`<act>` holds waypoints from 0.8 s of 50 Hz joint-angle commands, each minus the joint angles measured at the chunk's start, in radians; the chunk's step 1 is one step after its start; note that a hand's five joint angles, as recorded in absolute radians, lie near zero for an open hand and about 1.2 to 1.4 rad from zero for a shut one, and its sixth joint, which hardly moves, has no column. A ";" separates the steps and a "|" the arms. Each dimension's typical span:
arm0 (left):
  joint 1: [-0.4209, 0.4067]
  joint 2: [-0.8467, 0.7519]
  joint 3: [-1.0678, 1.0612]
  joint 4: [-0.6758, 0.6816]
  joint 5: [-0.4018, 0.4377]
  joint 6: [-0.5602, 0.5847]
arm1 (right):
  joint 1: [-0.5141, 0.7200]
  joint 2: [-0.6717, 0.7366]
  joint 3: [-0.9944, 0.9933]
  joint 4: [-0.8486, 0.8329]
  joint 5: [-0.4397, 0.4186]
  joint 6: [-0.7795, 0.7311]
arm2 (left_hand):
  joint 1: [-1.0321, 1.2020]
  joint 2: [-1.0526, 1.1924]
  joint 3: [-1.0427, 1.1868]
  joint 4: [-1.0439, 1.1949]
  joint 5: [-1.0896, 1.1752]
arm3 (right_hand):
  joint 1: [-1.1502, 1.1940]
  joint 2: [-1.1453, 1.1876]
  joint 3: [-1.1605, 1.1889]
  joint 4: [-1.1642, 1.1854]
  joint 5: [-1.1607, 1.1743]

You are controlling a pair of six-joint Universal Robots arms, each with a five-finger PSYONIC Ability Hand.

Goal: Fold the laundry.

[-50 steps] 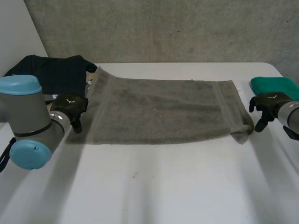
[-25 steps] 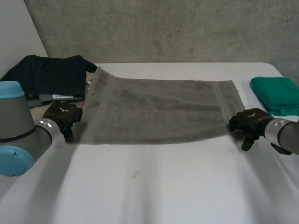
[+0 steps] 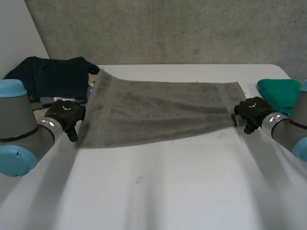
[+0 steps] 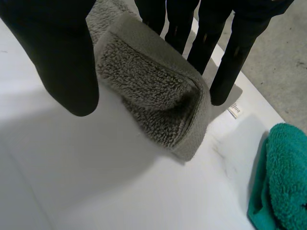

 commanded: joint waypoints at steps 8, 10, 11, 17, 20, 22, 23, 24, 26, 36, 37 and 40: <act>0.005 0.004 -0.009 -0.003 -0.001 0.002 | -0.020 -0.018 -0.030 -0.083 0.045 0.071 | 0.059 0.061 0.054 0.066 0.073 | 0.588 0.583 0.584 0.586 0.586; 0.005 0.012 -0.017 -0.003 0.001 0.002 | -0.034 -0.046 -0.033 -0.063 0.056 0.152 | 0.059 0.061 0.054 0.066 0.073 | 0.588 0.583 0.584 0.586 0.586; 0.005 0.015 -0.020 -0.005 0.002 0.002 | -0.038 -0.055 -0.032 -0.051 0.062 0.178 | 0.059 0.061 0.054 0.066 0.073 | 0.588 0.583 0.584 0.586 0.586; 0.013 0.027 -0.043 -0.012 0.018 0.025 | -0.070 -0.103 -0.030 0.100 0.113 0.323 | 0.074 0.076 0.068 0.081 0.087 | 0.588 0.583 0.584 0.586 0.586; 0.019 0.019 -0.050 -0.015 0.033 0.054 | -0.083 -0.109 -0.033 0.163 0.116 0.356 | 0.100 0.102 0.094 0.107 0.114 | 0.588 0.583 0.584 0.586 0.586; 0.020 0.013 -0.050 -0.017 0.039 0.070 | -0.092 -0.109 -0.036 0.183 0.119 0.372 | 0.115 0.117 0.109 0.122 0.128 | 0.588 0.583 0.584 0.586 0.586; 0.022 0.007 -0.050 -0.023 0.047 0.085 | -0.100 -0.109 -0.039 0.189 0.114 0.385 | 0.118 0.120 0.112 0.125 0.131 | 0.588 0.583 0.584 0.586 0.586; 0.022 0.004 -0.050 -0.024 0.050 0.091 | -0.103 -0.109 -0.039 0.190 0.114 0.392 | 0.118 0.120 0.112 0.125 0.131 | 0.588 0.583 0.584 0.586 0.586; 0.017 -0.007 -0.047 -0.035 0.061 0.099 | -0.107 -0.106 -0.043 0.198 0.111 0.419 | 0.112 0.114 0.106 0.119 0.125 | 0.588 0.583 0.584 0.586 0.586; -0.052 -0.079 0.017 -0.049 0.082 0.084 | -0.109 -0.111 -0.030 0.224 0.082 0.470 | 0.083 0.084 0.077 0.090 0.096 | 0.588 0.583 0.584 0.586 0.586; -0.053 -0.083 0.025 -0.049 0.076 0.080 | -0.109 -0.111 -0.030 0.224 0.082 0.464 | 0.086 0.087 0.080 0.093 0.099 | 0.588 0.583 0.584 0.586 0.586; -0.065 -0.100 0.055 -0.058 0.056 0.068 | -0.110 -0.114 -0.021 0.226 0.076 0.439 | 0.086 0.087 0.080 0.093 0.099 | 0.588 0.583 0.584 0.586 0.586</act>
